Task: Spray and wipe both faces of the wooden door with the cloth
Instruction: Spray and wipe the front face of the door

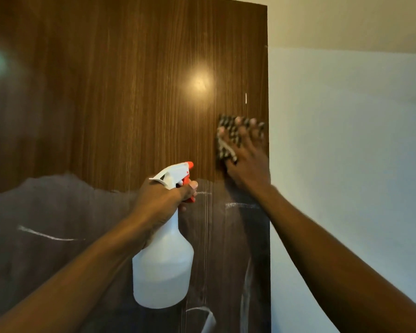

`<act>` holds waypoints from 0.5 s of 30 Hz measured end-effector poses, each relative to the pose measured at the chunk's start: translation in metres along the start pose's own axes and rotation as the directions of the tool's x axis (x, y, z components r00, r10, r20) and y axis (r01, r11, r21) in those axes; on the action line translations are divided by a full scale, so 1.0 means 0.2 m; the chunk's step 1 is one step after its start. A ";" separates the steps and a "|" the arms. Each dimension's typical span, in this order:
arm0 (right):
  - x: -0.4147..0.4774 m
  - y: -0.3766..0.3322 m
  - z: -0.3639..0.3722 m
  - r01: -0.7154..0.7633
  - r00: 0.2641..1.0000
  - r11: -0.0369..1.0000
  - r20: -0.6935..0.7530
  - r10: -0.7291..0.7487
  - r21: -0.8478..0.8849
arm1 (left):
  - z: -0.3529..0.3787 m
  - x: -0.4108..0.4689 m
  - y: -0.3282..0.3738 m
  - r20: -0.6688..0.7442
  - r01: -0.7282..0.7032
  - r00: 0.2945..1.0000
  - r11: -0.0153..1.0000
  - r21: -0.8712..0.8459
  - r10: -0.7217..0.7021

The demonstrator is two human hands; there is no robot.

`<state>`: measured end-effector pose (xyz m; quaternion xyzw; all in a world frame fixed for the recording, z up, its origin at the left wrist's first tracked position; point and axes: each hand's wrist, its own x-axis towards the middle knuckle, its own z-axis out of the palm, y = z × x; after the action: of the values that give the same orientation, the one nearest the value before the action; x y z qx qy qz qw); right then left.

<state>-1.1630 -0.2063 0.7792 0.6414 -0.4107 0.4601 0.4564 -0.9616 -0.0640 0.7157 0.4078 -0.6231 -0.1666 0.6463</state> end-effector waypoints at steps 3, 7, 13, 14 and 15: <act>-0.42 0.03 0.10 0.242 0.970 0.970 0.023 -0.242 0.010 | 0.07 -0.05 -0.06 0.041 0.040 0.998 0.999 -0.012 -0.040; -0.81 0.24 0.07 -0.087 0.996 0.984 0.046 0.081 0.155 | 0.13 -0.18 -0.17 0.096 0.055 0.993 0.990 0.127 -0.067; -0.75 0.07 0.07 -0.323 0.946 0.922 0.082 0.312 0.214 | 0.15 -0.37 -0.29 0.123 0.018 0.990 0.938 0.345 -0.064; -0.80 0.02 0.09 -0.206 0.978 0.966 0.071 0.197 0.158 | 0.15 -0.37 -0.30 0.097 0.045 0.992 0.945 0.324 -0.081; -0.88 -0.01 0.11 -0.066 0.995 0.992 0.078 0.057 0.106 | 0.15 -0.37 -0.31 0.078 0.064 0.993 0.952 0.298 -0.092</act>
<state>-1.1982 -0.2076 0.6060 0.6692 -0.4215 0.4712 0.3906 -0.9832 -0.0579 0.6179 0.5158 -0.6532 -0.1157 0.5421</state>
